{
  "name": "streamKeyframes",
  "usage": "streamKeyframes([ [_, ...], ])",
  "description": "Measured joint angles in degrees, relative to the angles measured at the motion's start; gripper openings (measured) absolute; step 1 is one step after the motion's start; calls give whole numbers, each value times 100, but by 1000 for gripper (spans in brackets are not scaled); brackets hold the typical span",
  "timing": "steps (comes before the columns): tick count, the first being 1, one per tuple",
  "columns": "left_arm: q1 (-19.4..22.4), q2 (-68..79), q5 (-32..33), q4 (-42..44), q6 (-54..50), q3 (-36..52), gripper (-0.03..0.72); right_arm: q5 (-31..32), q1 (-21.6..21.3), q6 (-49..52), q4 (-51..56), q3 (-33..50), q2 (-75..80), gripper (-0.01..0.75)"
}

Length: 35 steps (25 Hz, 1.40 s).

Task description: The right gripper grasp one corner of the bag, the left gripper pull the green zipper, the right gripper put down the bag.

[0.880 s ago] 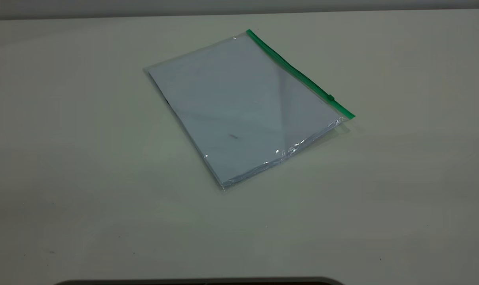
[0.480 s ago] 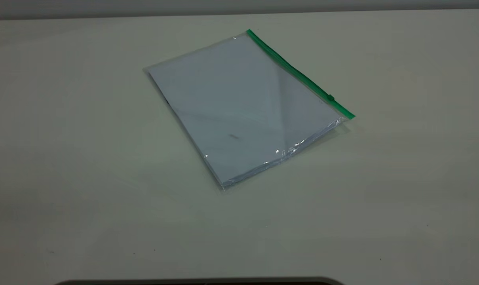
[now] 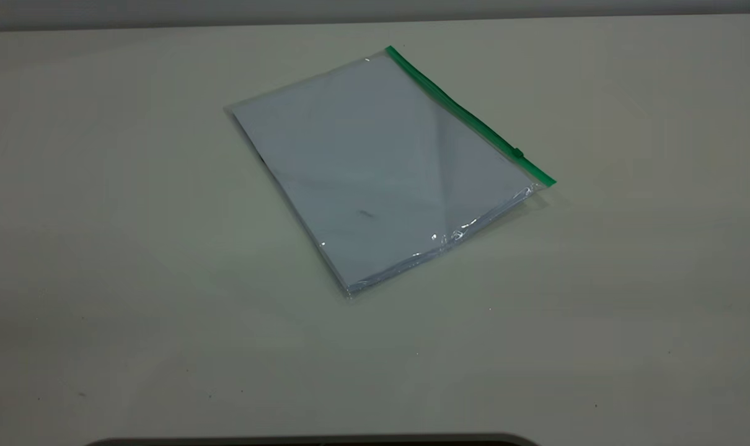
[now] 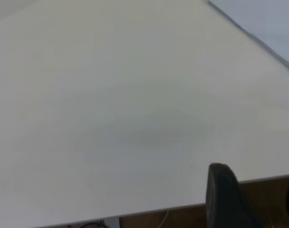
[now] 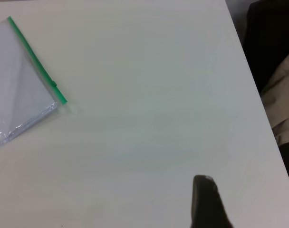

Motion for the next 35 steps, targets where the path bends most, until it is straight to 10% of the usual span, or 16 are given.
streamKeyframes([
  [22,0,0,0,0,0,0,374,-82,0,-467,623,-10,209,470],
  [35,22,2393,-869,-140,-331,-531,374,-3237,65,-3158,3307,-49,4463,470],
])
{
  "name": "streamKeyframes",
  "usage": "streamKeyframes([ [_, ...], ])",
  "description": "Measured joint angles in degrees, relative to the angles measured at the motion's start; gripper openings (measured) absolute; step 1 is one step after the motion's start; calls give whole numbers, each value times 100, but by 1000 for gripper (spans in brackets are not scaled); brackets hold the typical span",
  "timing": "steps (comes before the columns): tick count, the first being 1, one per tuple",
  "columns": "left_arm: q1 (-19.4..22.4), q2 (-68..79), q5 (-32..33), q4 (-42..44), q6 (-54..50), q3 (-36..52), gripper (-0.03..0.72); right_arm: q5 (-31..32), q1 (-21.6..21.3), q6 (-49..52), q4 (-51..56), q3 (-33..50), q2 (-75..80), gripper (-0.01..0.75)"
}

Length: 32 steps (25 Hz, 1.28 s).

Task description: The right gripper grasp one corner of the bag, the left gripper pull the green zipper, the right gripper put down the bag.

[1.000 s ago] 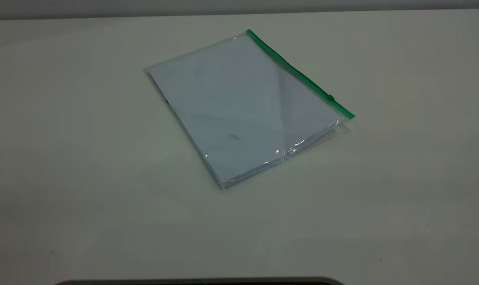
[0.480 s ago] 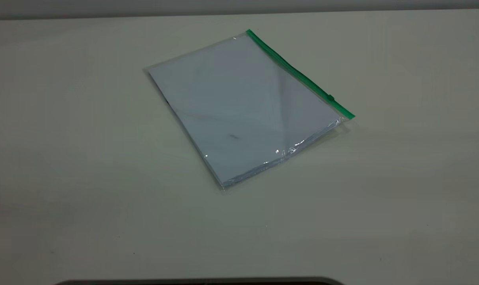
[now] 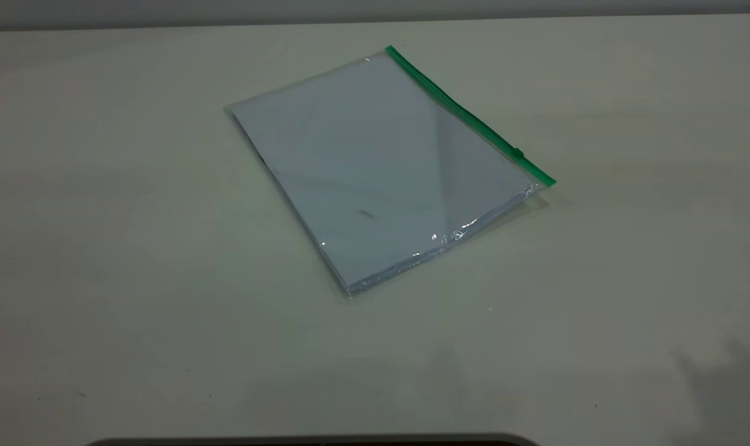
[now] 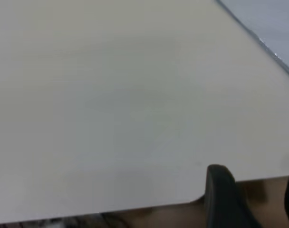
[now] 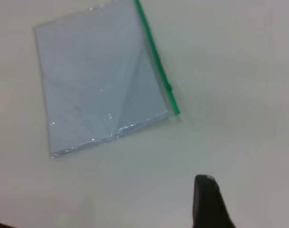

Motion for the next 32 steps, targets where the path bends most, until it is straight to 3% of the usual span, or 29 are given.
streamKeyframes([
  [9,0,2774,-192,-532,693,-1953,392,-1405,695,-1743,1966,-12,2052,470],
  [15,10,4178,-961,-1404,1603,-2653,465,-1634,727,-3007,3180,-426,3647,470],
  [19,-18,4956,-1814,-1868,2259,-2719,473,-1751,727,-3568,3827,-891,4809,470],
  [22,-137,5495,-2026,-2041,2725,-2806,473,-1764,716,-3838,4071,-1341,5608,470],
  [26,-365,6086,-2067,-2123,2885,-3040,473,-1545,317,-3949,4258,-1997,6517,470],
  [32,-596,6569,-2102,-2221,2911,-3316,473,-347,-630,-4483,4611,-2618,7534,470],
])
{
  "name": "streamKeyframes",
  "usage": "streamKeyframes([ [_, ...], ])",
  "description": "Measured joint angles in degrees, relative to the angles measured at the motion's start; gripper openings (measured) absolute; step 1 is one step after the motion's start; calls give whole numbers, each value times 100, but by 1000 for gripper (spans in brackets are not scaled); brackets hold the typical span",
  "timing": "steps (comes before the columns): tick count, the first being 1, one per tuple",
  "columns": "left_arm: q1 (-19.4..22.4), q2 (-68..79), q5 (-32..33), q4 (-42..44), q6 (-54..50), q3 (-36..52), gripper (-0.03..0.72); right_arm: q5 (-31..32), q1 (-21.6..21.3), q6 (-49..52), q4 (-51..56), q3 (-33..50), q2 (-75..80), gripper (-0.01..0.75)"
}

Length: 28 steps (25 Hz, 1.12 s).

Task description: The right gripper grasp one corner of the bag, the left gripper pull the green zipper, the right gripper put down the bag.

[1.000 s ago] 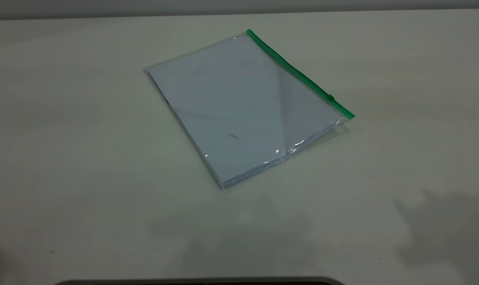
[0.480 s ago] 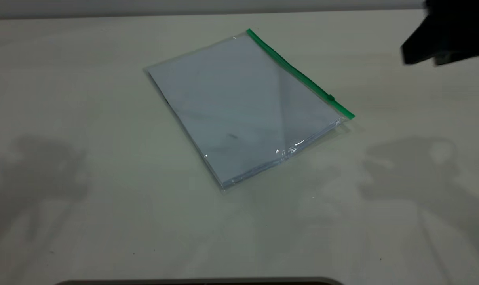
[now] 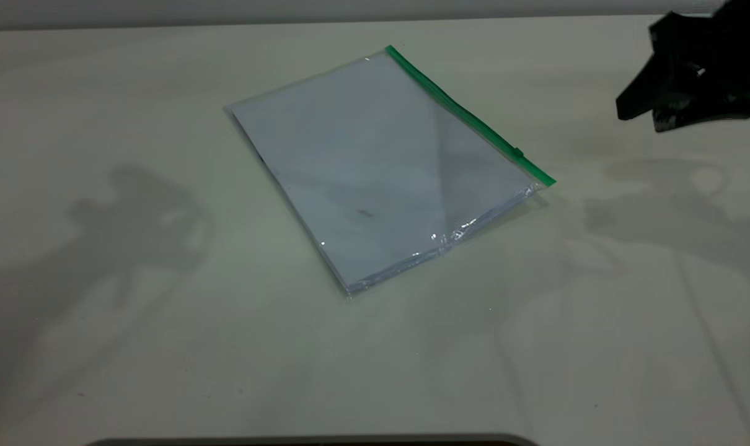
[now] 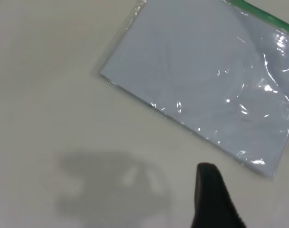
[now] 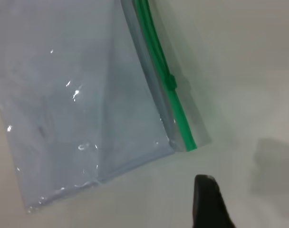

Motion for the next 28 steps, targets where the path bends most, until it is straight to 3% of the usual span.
streamKeyframes([
  [9,-1,517,-141,-218,0,-94,473,639,-159,-2316,2585,-136,1536,470],
  [17,-1,524,-233,-220,0,-94,473,1712,-76,-2452,2756,-191,2147,470],
  [28,-1,524,-249,-220,7,-94,473,1850,416,-2492,2769,-614,2405,470],
])
